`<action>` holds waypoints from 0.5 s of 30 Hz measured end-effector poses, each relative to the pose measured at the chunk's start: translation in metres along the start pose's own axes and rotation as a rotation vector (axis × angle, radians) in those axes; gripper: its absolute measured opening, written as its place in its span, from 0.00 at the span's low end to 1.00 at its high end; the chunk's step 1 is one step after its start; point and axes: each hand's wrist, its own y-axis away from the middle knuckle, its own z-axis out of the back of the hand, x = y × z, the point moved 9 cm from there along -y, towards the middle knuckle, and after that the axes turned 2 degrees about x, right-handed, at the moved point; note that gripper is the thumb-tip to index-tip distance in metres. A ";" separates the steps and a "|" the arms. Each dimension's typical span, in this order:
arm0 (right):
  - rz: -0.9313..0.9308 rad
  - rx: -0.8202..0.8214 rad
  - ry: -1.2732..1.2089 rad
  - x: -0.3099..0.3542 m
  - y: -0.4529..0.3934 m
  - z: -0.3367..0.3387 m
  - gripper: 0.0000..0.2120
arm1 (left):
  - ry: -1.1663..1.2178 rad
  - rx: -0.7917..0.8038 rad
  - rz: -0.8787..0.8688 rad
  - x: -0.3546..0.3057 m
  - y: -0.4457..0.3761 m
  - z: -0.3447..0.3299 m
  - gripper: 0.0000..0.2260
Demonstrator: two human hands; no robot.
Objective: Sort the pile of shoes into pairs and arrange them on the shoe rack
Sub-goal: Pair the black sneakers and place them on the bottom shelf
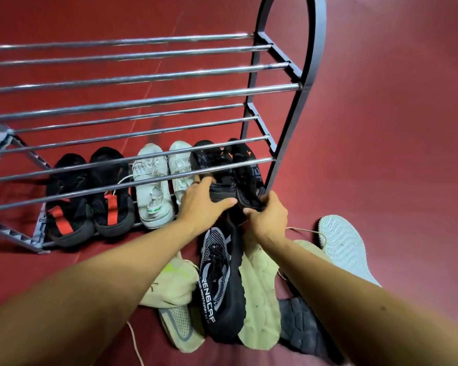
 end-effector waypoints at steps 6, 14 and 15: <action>0.037 0.096 0.099 0.001 -0.006 -0.009 0.19 | -0.428 0.206 -0.051 0.012 -0.001 -0.034 0.38; 0.159 0.335 0.073 0.001 0.003 0.037 0.23 | -0.287 0.017 -0.215 -0.005 0.050 0.007 0.33; 0.183 0.319 0.106 -0.002 0.004 0.049 0.20 | -0.261 -0.051 -0.254 -0.002 0.066 0.018 0.27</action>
